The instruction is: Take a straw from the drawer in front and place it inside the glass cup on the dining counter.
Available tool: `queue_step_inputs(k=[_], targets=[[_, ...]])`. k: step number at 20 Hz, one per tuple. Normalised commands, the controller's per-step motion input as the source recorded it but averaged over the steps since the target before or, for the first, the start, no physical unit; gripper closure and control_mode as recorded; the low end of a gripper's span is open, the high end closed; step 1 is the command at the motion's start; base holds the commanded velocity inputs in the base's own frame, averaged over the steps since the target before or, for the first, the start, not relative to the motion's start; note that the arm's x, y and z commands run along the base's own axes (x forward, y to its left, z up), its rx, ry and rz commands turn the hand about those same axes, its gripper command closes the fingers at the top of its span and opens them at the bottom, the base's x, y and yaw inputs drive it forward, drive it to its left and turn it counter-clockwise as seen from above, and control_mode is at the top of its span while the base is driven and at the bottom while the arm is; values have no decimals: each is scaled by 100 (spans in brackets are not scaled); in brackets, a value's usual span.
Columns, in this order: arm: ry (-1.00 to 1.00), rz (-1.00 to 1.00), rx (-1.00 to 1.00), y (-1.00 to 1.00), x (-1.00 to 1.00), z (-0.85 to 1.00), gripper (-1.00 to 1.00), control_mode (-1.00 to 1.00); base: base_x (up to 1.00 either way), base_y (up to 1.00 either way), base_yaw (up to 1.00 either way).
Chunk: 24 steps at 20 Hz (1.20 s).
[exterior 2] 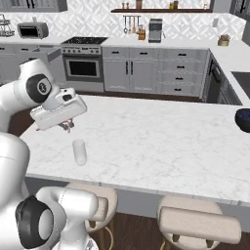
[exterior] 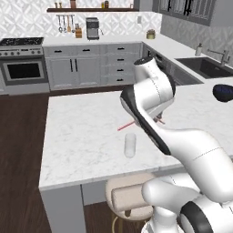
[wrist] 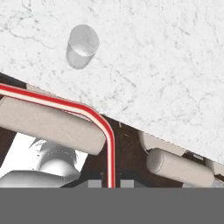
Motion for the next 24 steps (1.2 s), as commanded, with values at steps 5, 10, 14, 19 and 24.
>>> queue_step_inputs(k=[5, 10, 14, 19, 24], targets=[[0, 0, 0, 0, 0, 0, 100, 100, 92, -7, 0], [-12, 0, -11, 0, 11, 40, 100, -100, 0, 0, 0], [-35, 0, -44, 8, 0, 32, 100, -100, 0, 0, 0], [-22, 0, -53, 1, 0, 8, 100, -100, 0, 0, 0], [-1, 3, -43, 1, 20, 0, 100, -100, 0, 0, 0]])
